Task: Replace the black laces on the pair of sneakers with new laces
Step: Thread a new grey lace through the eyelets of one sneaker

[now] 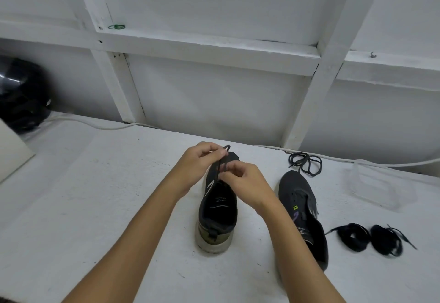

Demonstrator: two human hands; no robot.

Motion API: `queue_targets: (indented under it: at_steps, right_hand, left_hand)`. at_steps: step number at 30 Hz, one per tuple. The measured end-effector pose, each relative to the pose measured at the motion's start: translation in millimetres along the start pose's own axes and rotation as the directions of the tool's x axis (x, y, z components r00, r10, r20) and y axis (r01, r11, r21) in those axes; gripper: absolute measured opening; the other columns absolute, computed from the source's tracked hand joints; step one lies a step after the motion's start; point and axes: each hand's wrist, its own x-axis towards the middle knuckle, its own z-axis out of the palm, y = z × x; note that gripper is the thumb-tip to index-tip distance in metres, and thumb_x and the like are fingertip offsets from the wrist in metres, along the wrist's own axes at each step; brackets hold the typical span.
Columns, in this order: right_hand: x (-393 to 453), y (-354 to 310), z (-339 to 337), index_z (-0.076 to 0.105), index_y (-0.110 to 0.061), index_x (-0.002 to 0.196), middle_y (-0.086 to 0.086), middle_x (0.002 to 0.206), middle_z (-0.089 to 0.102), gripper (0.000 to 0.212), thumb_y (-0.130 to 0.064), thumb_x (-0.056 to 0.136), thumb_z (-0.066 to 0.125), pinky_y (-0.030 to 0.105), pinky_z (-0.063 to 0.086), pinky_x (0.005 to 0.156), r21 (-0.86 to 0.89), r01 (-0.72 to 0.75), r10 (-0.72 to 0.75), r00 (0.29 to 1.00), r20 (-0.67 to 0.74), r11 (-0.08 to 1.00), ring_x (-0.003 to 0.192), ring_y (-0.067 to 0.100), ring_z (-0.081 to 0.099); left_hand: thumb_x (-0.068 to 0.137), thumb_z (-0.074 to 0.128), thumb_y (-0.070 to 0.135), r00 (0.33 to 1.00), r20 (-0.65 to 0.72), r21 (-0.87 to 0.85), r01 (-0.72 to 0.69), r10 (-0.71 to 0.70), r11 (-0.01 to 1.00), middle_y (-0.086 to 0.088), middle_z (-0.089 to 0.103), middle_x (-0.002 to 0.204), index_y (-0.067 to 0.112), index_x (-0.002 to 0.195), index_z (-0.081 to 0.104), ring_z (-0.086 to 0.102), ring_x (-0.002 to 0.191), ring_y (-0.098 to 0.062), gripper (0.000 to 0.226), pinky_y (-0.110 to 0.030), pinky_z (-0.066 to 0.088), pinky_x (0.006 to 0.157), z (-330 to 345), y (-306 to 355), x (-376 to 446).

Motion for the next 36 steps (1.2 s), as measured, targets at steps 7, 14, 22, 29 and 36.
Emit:
queue_targets:
  at_steps: [7,14,22,29,36]
  right_hand:
    - [-0.7,-3.3,-1.0,0.064,-0.022,0.070,-0.013,0.059,0.055,0.033,-0.040,0.097,0.059,0.023,0.039,0.064,-0.181,0.132,-0.118,0.989,0.085,0.975,0.058,0.005,0.047]
    - [-1.6,-1.2,-7.3,0.075,-0.025,0.080,0.003,0.074,0.067,0.032,-0.038,0.100,0.055,0.024,0.044,0.065,-0.106,0.041,-0.041,0.999,0.005,0.993,0.064,0.006,0.054]
    - [2.1,3.5,-6.8,0.073,-0.017,0.091,-0.004,0.075,0.071,0.021,-0.027,0.101,0.057,0.025,0.051,0.068,0.004,0.078,-0.078,0.991,-0.108,0.997,0.067,0.006,0.061]
    - [-2.7,0.7,-7.2,0.069,-0.020,0.089,-0.007,0.075,0.069,0.019,-0.017,0.101,0.055,0.024,0.051,0.072,0.024,0.174,-0.174,0.985,-0.022,0.984,0.072,0.007,0.061]
    - [-4.4,-2.3,-11.7,0.065,-0.015,0.093,-0.006,0.079,0.070,0.019,-0.021,0.104,0.050,0.018,0.045,0.065,0.109,0.069,-0.066,0.997,-0.034,0.992,0.070,0.005,0.059]
  left_hand:
    - [0.096,0.064,0.032,0.994,0.093,0.142,-0.063,0.050,0.988,0.013,0.070,0.113,0.024,0.105,0.076,0.062,0.109,0.000,0.017,-0.022,0.044,0.097,-13.0,-1.0,10.4]
    - [0.100,0.057,0.034,0.986,0.162,0.347,-0.013,-0.046,0.938,0.012,0.070,0.081,0.030,0.101,0.072,0.063,0.082,0.002,0.016,-0.020,0.042,0.080,-27.1,-15.3,-0.3]
    - [0.082,0.080,0.025,0.985,0.147,0.383,0.028,-0.090,0.923,0.012,0.076,0.084,0.028,0.087,0.078,0.067,0.082,0.005,0.006,-0.006,0.045,0.070,-8.2,-17.9,-18.0]
    - [0.085,0.068,0.038,0.996,-0.058,0.614,-0.023,0.074,0.789,0.009,0.061,0.068,0.036,0.093,0.069,0.060,0.070,-0.011,0.008,-0.027,0.045,0.063,12.2,-17.2,-5.8]
    - [0.073,0.086,0.032,0.998,0.039,0.434,-0.054,0.041,0.899,0.010,0.068,0.085,0.025,0.075,0.072,0.064,0.082,-0.001,0.016,-0.019,0.048,0.075,-10.5,-21.1,-7.1]
